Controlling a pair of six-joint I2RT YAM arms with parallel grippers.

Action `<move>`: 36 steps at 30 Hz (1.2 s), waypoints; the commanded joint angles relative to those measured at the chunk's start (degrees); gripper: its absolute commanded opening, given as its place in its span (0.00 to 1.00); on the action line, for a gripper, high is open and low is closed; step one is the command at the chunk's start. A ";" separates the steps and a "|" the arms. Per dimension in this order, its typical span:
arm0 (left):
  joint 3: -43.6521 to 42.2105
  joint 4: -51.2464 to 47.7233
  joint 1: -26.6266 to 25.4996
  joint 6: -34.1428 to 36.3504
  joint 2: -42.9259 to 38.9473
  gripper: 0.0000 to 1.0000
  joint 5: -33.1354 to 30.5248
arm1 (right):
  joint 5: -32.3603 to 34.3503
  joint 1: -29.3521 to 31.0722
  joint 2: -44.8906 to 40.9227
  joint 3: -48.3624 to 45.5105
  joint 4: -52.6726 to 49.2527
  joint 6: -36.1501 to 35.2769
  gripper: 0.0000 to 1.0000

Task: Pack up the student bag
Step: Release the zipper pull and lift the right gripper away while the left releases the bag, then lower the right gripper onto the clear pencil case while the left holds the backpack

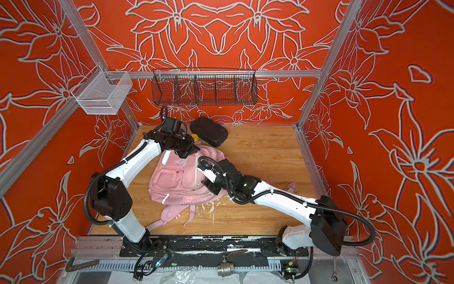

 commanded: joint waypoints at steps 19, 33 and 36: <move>5.96 -4.82 -13.06 19.04 -0.74 0.68 -13.28 | 5.55 -27.54 -5.35 0.31 -37.05 35.11 0.61; 0.64 -16.06 -24.61 25.96 -8.26 0.83 -34.67 | 2.73 -40.29 1.76 -8.14 -37.69 35.54 0.75; 0.02 -17.13 -25.27 25.91 -8.70 0.83 -35.96 | 3.15 -41.77 2.71 -8.81 -37.10 35.31 0.77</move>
